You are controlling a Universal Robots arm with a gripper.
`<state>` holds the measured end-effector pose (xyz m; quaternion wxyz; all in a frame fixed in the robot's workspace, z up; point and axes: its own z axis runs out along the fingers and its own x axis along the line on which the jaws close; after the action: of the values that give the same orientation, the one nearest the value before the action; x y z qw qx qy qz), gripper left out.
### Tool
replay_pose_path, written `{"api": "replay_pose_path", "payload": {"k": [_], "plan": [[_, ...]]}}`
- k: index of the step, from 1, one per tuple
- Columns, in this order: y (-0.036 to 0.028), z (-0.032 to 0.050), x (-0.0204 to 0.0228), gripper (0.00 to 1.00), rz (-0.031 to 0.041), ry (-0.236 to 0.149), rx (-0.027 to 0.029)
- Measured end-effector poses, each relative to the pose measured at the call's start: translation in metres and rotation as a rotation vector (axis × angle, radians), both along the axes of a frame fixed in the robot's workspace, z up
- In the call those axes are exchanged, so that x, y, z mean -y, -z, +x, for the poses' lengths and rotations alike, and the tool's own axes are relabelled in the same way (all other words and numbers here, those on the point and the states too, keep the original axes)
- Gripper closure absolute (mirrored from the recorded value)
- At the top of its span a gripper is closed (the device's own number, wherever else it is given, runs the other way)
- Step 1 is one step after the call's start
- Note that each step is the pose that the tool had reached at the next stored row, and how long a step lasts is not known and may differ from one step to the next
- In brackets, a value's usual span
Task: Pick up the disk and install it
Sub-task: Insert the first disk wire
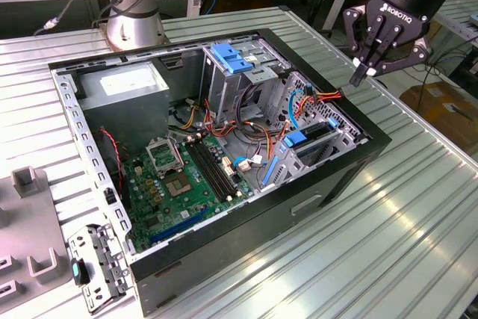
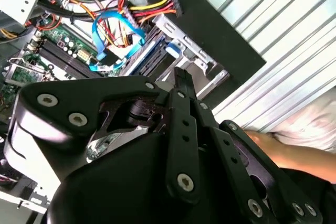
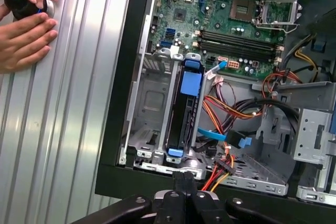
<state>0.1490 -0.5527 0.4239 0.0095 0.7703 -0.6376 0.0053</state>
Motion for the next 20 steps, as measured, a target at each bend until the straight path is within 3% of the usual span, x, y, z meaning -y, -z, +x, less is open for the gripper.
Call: {"api": "replay_pose_path", "payload": {"k": [7, 11, 18, 20], "plan": [[0.0038, 0.0154, -0.0057, 0.89, -0.0001, -0.017, 0.0000], [0.0051, 0.0197, -0.0095, 0.89, 0.0001, -0.039, -0.0001], [0.0056, 0.0198, -0.0095, 0.89, 0.0000, -0.249, -0.0001], [0.0057, 0.0198, -0.0095, 0.89, -0.0006, -0.257, -0.0001]]}}
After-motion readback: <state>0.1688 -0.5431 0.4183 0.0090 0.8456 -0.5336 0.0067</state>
